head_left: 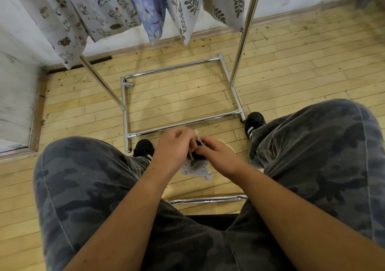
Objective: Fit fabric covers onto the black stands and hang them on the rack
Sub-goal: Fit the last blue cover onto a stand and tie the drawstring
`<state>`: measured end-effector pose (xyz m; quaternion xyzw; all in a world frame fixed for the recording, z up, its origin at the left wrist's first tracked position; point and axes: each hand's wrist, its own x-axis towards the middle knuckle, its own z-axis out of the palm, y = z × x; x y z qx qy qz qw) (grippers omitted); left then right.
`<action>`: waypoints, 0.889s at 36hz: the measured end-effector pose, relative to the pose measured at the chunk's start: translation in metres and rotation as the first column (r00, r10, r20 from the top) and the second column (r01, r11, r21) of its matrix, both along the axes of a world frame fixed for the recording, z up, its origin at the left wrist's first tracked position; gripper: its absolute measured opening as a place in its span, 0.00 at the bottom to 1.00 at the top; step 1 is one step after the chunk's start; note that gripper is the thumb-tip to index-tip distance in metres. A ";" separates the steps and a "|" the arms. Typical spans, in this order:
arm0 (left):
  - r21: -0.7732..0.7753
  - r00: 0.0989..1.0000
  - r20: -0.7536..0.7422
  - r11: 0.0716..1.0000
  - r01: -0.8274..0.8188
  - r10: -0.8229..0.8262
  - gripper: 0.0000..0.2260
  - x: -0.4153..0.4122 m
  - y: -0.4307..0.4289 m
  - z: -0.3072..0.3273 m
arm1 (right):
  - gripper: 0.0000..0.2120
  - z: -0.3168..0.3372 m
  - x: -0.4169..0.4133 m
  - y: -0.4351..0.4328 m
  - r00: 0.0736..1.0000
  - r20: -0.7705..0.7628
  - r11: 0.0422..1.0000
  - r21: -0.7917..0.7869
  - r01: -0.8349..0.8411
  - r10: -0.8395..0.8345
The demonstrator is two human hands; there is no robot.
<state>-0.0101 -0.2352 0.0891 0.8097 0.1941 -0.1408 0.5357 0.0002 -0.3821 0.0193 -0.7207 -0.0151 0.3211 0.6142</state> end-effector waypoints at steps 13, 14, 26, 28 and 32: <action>-0.140 0.990 0.105 0.984 0.111 -0.097 0.17 -0.002 -0.001 0.007 | 0.07 0.008 0.003 -0.002 0.997 0.070 0.998 0.050 -0.044 0.041; -0.159 0.991 0.102 0.982 0.102 -0.087 0.17 -0.001 -0.001 0.007 | 0.06 0.007 0.003 -0.002 0.996 0.073 0.998 0.048 -0.047 0.043; -0.435 0.999 -0.015 0.900 -0.043 0.041 0.15 0.005 -0.005 0.016 | 0.04 0.013 0.007 -0.003 0.997 0.073 0.985 0.166 -0.046 0.034; -0.424 1.000 -0.011 0.905 -0.014 0.011 0.15 0.004 -0.005 0.017 | 0.09 0.011 0.006 -0.003 0.995 0.088 0.988 0.147 -0.054 0.042; -0.380 0.998 -0.012 0.924 0.049 -0.058 0.16 0.001 -0.006 0.015 | 0.10 0.010 0.003 -0.002 0.996 0.065 0.994 0.086 -0.069 0.063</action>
